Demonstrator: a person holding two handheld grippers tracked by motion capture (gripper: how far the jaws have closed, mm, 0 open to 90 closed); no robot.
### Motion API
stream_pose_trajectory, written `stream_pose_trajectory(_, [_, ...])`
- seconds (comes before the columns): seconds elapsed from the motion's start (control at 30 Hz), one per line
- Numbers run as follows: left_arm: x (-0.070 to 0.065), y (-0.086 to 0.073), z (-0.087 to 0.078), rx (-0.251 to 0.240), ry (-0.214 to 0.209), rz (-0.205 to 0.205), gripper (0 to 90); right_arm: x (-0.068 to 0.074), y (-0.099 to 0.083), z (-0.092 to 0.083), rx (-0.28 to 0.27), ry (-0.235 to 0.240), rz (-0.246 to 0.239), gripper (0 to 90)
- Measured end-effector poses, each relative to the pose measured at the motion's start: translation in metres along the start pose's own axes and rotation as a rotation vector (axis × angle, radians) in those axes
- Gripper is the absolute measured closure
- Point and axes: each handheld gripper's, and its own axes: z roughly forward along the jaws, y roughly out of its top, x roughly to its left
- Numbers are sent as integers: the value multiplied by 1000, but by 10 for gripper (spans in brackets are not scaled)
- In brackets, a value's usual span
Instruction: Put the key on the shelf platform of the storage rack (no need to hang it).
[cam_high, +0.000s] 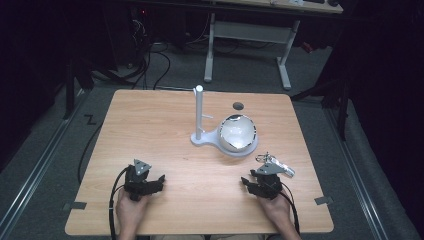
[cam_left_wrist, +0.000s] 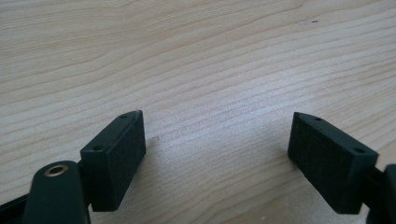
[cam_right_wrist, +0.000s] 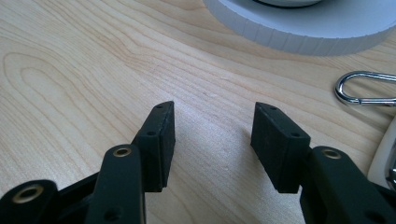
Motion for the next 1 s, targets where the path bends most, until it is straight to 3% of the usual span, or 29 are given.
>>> stream_pose_trajectory(1.0, [0,0,0,0,1,0,194,0,0,0,2,8,-8,483])
